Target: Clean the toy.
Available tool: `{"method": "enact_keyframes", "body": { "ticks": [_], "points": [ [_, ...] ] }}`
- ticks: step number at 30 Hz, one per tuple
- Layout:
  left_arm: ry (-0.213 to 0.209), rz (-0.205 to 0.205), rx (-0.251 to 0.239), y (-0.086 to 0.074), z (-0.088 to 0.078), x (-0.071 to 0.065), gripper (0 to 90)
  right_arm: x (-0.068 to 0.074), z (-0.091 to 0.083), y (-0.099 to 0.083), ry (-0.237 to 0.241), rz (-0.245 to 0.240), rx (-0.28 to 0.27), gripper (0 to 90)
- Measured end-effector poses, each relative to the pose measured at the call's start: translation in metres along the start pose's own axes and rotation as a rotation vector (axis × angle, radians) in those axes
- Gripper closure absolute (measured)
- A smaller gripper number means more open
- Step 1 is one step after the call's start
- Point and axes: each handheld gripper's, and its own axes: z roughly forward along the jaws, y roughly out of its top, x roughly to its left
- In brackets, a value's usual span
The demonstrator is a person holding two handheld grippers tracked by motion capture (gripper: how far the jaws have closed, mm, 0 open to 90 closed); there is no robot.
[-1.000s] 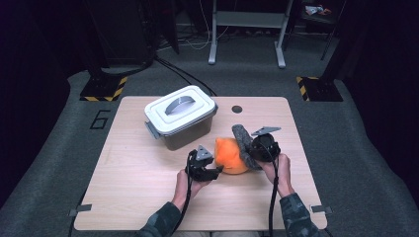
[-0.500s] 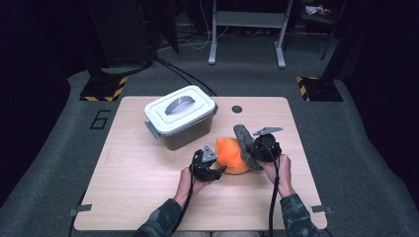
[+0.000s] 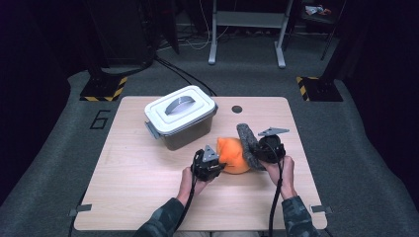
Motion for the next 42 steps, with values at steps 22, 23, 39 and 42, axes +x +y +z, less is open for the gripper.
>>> {"method": "enact_keyframes", "body": {
  "ticks": [22,23,39,42],
  "points": [
    [-0.040,-0.089,0.022,0.016,-0.012,-0.002,73.8,0.056,0.003,0.023,0.068,-0.182,0.008,74.1],
    [-0.026,-0.076,0.021,0.016,-0.012,-0.002,72.7,0.057,0.005,0.023,0.069,-0.172,0.008,74.1],
    [0.118,0.094,0.038,0.016,-0.007,-0.016,70.4,0.054,0.015,0.021,0.074,-0.179,0.020,74.4],
    [0.114,0.080,0.036,0.015,-0.007,-0.015,73.2,0.055,0.015,0.021,0.073,-0.183,0.015,74.4]
  ]
}}
